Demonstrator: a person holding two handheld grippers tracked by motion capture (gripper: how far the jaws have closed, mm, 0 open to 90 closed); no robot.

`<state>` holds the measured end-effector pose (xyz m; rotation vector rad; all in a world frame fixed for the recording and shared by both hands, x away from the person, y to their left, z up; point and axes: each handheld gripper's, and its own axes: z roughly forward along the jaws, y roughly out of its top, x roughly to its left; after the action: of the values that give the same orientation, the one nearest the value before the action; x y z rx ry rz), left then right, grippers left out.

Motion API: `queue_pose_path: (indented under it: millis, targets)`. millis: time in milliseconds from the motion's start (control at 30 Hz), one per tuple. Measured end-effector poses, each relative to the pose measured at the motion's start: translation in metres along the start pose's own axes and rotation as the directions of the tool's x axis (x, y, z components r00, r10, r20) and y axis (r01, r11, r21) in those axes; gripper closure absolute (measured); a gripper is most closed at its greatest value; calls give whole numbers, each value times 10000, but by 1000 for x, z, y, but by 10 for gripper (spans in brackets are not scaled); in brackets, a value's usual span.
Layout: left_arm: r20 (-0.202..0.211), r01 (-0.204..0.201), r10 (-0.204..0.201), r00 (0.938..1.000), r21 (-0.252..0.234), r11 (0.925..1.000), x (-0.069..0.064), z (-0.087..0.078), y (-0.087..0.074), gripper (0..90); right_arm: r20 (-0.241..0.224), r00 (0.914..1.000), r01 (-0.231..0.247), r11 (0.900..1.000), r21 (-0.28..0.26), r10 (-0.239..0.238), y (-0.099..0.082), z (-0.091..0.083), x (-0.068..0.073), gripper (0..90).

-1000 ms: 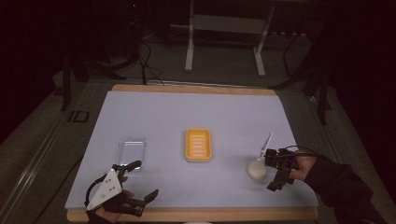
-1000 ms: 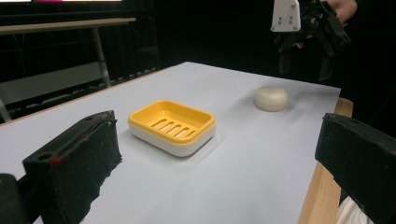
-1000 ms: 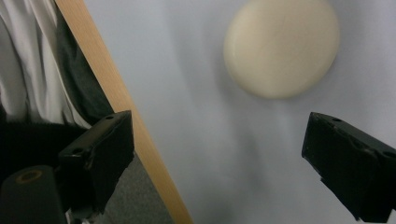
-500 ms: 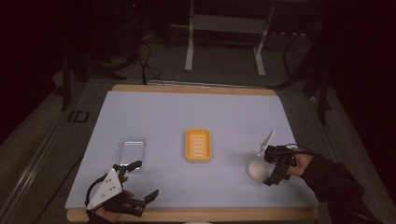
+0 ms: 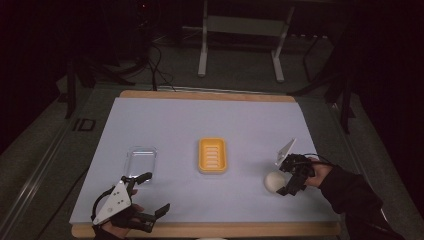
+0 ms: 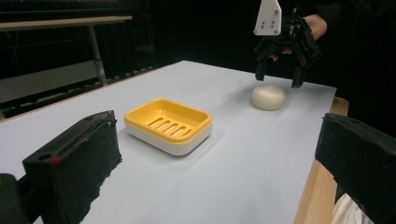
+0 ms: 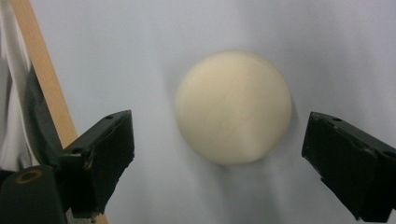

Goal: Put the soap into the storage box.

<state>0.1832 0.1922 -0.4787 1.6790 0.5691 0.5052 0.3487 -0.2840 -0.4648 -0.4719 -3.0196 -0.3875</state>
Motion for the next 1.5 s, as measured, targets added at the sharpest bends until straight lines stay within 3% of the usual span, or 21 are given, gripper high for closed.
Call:
queue_pose_path:
  millis: [100,333,600,700,867,1167,1233,1333,1500]
  targets:
    - [18,-14,14,10000,19,10000,0,0,0,1,438,9987,262,9996,67,-264,1,2,3,92]
    - [34,-1,1,10000,10,10000,0,0,0,1,339,9993,134,9997,-203,-127,3,6,0,92]
    - [37,-14,14,10000,22,10000,0,1,0,1,192,9993,322,9993,-206,-318,3,18,0,104]
    - [40,-3,3,10000,28,10000,0,1,0,1,485,9976,503,9985,-229,-492,3,27,1,131]
    - [40,-19,19,10000,24,10000,0,1,0,1,573,9968,579,9979,-288,-562,2,32,-1,148]
    - [36,-10,10,10000,28,10000,0,1,0,1,715,9963,485,9986,-189,-471,0,37,-2,171]
    - [31,-20,20,10000,36,10000,0,1,-1,1,759,9958,523,9985,-143,-510,0,39,-2,238]
    - [30,-23,23,10000,13,10000,0,1,0,1,759,9968,245,9997,-6,-243,2,39,-2,242]
    - [24,-12,12,10000,-2,10000,0,0,0,1,753,9969,204,9994,287,-225,4,37,-3,244]
